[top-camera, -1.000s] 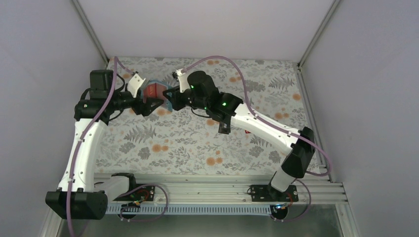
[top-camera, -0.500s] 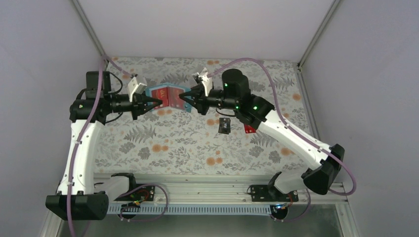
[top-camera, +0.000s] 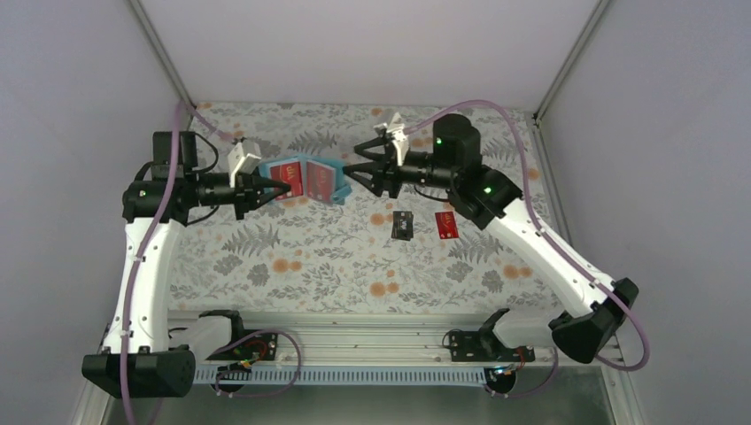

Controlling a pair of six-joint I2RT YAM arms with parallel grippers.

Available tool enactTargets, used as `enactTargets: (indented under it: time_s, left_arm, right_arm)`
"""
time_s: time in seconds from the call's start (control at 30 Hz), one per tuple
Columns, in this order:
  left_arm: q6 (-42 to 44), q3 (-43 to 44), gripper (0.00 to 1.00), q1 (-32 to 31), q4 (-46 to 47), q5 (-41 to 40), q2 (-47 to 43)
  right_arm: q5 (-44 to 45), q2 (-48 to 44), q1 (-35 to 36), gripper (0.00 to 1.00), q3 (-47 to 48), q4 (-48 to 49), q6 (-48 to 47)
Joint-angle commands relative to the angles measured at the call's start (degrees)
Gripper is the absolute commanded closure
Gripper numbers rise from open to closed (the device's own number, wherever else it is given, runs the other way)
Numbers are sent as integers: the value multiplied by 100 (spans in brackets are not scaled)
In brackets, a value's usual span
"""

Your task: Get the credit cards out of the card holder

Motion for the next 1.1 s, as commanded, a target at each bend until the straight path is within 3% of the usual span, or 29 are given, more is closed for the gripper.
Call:
enactTargets:
  time_s: [0.0, 0.07, 0.17, 0.37, 0.5, 0.67, 0.97, 1.07]
  left_arm:
    - [-1532, -324, 98, 9, 1335, -1882, -2]
    - [-1632, -378, 98, 11, 1424, -2129, 49]
    - [-1648, -368, 98, 9, 1443, -1965, 68]
    - [-1654, -395, 97, 13, 1438, -2257, 45]
    - [-1454, -345, 97, 17, 1264, -1452, 28]
    - [-687, -309, 98, 13, 701, 8, 15]
    - [1251, 81, 98, 9, -921, 1217, -24]
    - [1361, 137, 98, 9, -1000, 1256, -20]
  right_arm:
    - [1044, -595, -113, 41, 160, 13, 127]
    - [1404, -681, -96, 42, 152, 103, 392]
    - [1126, -503, 321, 47, 54, 346, 365]
    - [-1393, 504, 1204, 50, 82, 1264, 306]
    - [-828, 938, 1058, 56, 252, 1233, 489]
    - [-995, 1143, 596, 60, 38, 1524, 953]
    - [-1251, 1187, 467, 62, 34, 1732, 954]
    - [-1623, 1284, 494, 64, 163, 1710, 920]
